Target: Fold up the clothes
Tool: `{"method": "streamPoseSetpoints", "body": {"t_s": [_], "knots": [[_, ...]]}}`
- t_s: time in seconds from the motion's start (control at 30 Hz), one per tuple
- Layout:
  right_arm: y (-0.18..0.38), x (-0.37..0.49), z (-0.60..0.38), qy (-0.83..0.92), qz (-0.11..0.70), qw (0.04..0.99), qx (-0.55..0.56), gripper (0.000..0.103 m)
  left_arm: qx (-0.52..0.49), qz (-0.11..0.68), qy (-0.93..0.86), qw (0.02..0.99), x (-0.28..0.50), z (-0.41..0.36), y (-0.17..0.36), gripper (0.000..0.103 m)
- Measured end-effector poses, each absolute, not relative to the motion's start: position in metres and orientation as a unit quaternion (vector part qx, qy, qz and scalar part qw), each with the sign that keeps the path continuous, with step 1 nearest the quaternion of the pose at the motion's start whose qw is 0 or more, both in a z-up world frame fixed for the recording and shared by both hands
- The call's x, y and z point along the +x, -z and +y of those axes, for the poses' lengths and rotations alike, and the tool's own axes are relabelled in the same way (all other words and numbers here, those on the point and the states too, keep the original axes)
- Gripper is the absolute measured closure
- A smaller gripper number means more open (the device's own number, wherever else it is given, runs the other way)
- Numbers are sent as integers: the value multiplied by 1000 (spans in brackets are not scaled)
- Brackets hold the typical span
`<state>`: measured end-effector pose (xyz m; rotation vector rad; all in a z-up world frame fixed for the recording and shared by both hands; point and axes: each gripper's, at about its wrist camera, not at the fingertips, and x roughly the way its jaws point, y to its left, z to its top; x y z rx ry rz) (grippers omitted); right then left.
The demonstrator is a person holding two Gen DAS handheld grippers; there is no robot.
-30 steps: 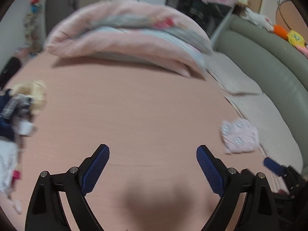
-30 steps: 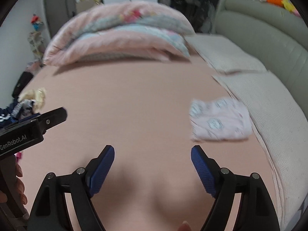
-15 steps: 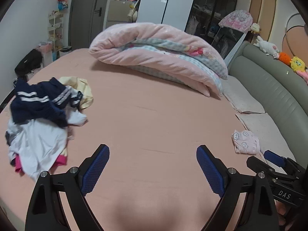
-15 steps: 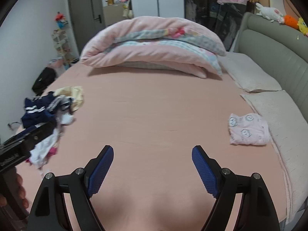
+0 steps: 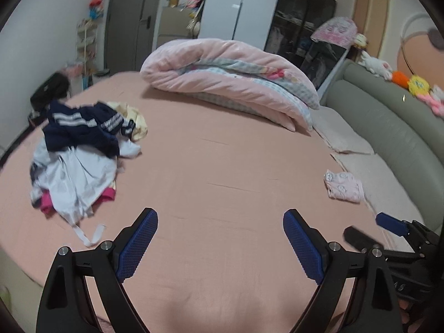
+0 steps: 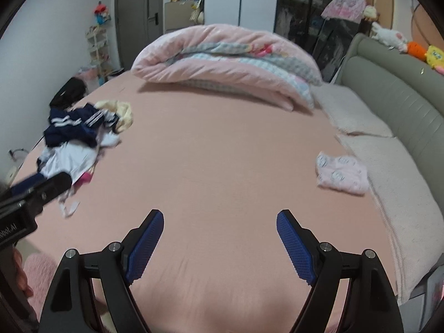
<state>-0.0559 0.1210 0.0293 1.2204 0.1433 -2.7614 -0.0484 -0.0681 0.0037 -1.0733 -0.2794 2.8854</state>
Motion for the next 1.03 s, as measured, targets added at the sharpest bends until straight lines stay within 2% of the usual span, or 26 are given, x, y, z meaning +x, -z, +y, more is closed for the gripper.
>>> {"method": "streamPoseSetpoints", "body": {"t_s": [0.37,0.57,1.03], "knots": [[-25,-5,120,911,38,53,407,20,-352,-53,-935,0,-3,-54,-3,11],[-26,25,131,915,39,38,400,20,-371,-100,-923,22,17,-50,7,11],[-26,33,147,914,28,37,404,20,-358,-91,-929,11,32,-27,12,10]]}}
